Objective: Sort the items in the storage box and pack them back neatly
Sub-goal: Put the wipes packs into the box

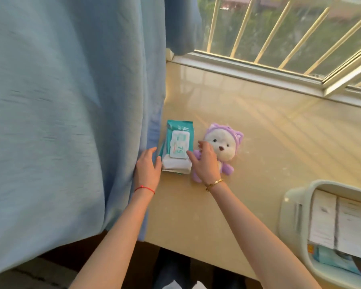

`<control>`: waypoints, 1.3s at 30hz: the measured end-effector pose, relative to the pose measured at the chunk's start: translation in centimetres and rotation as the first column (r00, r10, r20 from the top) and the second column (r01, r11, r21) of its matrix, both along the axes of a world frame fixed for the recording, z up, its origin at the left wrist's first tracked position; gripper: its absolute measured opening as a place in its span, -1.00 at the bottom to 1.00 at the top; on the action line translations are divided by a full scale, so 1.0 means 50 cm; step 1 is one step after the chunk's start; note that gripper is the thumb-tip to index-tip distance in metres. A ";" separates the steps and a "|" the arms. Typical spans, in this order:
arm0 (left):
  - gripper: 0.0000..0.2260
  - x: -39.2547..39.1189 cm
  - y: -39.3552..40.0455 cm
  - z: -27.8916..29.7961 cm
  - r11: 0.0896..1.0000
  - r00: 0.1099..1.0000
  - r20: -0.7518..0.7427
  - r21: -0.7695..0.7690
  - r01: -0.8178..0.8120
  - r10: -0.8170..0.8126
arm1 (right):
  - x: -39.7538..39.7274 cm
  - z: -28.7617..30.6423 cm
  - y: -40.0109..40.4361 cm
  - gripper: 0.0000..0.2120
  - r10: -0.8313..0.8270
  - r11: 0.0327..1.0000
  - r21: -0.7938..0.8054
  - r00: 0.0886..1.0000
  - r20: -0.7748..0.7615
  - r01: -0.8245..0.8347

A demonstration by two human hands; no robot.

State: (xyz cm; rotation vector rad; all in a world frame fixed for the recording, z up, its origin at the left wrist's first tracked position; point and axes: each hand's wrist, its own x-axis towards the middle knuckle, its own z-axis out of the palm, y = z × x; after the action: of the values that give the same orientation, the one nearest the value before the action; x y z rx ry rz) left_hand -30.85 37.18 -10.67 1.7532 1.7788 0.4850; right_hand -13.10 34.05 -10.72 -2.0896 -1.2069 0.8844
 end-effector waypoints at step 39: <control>-0.74 0.098 -0.019 0.009 0.897 0.970 0.231 -0.440 0.036 0.075 | 0.171 0.080 -0.230 -0.37 -0.458 0.873 0.051 0.851 -0.257 0.485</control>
State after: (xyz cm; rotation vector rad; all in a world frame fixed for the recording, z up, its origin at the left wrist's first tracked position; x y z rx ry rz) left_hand -25.96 36.21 -10.21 1.3004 1.5817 0.2601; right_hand -4.56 22.55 -6.70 -1.9891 -0.5600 0.7789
